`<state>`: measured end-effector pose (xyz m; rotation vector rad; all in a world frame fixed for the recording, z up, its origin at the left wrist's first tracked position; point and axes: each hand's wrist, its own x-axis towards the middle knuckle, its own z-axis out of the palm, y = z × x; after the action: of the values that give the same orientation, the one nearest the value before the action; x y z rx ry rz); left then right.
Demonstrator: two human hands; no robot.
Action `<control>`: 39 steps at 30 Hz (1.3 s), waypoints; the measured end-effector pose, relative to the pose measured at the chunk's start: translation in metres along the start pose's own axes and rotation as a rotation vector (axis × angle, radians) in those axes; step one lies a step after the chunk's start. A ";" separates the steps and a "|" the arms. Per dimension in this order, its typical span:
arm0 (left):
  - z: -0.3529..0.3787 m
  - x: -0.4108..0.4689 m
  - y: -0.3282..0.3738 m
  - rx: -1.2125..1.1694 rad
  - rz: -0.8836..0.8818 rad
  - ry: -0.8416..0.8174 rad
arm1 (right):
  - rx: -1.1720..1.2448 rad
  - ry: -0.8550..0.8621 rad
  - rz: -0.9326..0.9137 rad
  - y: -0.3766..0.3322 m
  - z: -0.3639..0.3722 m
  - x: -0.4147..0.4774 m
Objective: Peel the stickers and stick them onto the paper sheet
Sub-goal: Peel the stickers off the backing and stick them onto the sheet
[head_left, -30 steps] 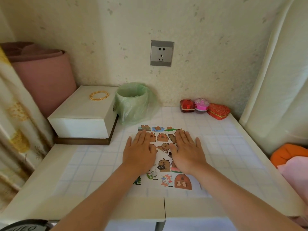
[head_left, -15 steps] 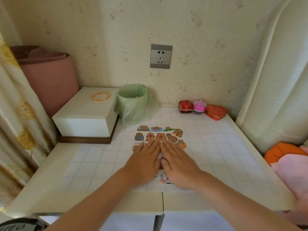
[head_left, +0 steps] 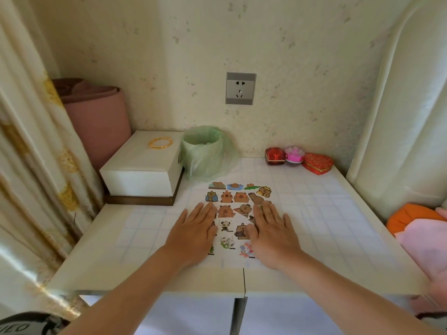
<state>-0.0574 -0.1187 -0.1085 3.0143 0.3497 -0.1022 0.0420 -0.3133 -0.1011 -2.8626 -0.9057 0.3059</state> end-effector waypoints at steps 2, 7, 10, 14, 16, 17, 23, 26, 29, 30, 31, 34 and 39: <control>0.000 -0.003 0.002 -0.002 -0.036 -0.005 | 0.019 0.002 0.008 0.000 0.000 0.000; -0.004 -0.010 0.007 -0.018 -0.128 0.099 | 0.152 -0.028 -0.093 0.009 -0.005 0.001; -0.017 -0.014 0.028 -0.157 0.128 0.178 | 0.234 -0.008 -0.195 0.013 -0.012 -0.011; -0.005 -0.016 0.061 -0.156 0.362 0.079 | 0.023 -0.055 -0.263 0.014 -0.006 -0.037; 0.004 -0.014 0.063 -0.072 0.374 0.034 | -0.052 -0.059 -0.259 0.019 -0.003 -0.044; 0.006 -0.014 0.064 -0.051 0.376 0.027 | -0.078 -0.056 -0.250 0.022 -0.003 -0.046; 0.008 -0.013 0.067 -0.055 0.334 0.026 | -0.156 0.007 -0.165 0.040 -0.005 -0.058; 0.004 -0.008 0.070 -0.063 0.311 0.092 | -0.138 0.039 -0.135 0.044 -0.004 -0.060; 0.003 -0.005 0.079 0.025 0.314 0.164 | -0.099 0.067 -0.165 0.042 -0.003 -0.064; 0.005 -0.004 0.081 0.052 0.309 0.163 | -0.091 0.072 -0.192 0.042 -0.003 -0.065; 0.006 -0.003 0.083 0.063 0.302 0.154 | -0.086 0.072 -0.223 0.042 -0.003 -0.067; 0.007 0.002 0.083 0.038 0.285 0.159 | -0.050 0.044 -0.284 0.048 -0.004 -0.069; 0.009 0.000 0.079 0.007 0.287 0.155 | -0.046 0.049 -0.280 0.057 -0.002 -0.068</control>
<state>-0.0399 -0.1959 -0.1102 3.0482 -0.0746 0.1546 0.0201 -0.3991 -0.0988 -2.7197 -1.2980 0.1859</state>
